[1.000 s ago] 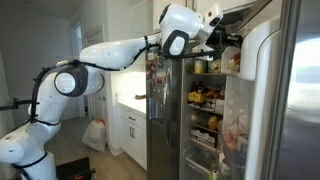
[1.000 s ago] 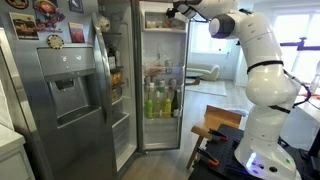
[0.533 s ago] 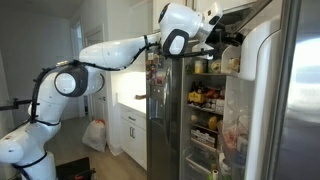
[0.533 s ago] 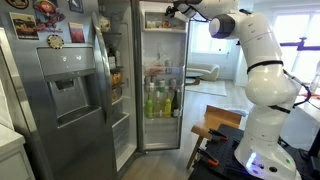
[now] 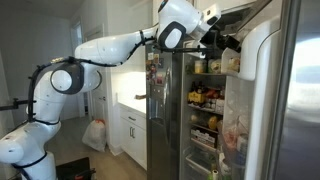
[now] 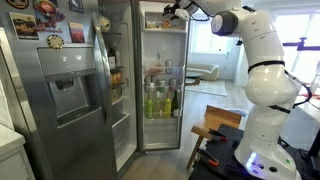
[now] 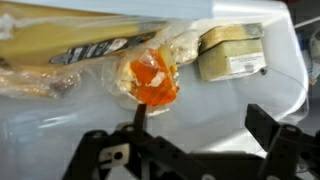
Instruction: Put the plastic pack in the top right component in the refrigerator and close the component door
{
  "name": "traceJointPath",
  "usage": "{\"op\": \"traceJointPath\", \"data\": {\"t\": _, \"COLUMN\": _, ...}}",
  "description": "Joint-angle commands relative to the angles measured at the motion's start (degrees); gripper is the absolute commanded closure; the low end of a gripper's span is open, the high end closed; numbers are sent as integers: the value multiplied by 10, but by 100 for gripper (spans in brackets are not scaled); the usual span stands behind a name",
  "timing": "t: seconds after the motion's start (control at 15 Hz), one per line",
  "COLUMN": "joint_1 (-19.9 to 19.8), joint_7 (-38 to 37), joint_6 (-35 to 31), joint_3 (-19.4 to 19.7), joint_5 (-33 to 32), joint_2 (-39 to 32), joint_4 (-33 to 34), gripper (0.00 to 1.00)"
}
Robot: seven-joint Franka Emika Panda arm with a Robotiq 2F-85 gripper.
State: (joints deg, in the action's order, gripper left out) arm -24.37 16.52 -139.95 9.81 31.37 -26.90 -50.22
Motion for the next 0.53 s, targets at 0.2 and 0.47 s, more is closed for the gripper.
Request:
{"op": "traceJointPath", "data": {"t": 0.2, "joint_1": 13, "joint_7": -32, "joint_6": 163, "joint_3": 6, "joint_5": -20, "joint_2": 109, "joint_4": -74, "gripper": 0}}
{"op": "traceJointPath", "data": {"t": 0.47, "joint_1": 18, "joint_7": -62, "joint_6": 285, "joint_3": 12, "joint_5": -72, "joint_2": 162, "joint_4": -104, "gripper": 0}}
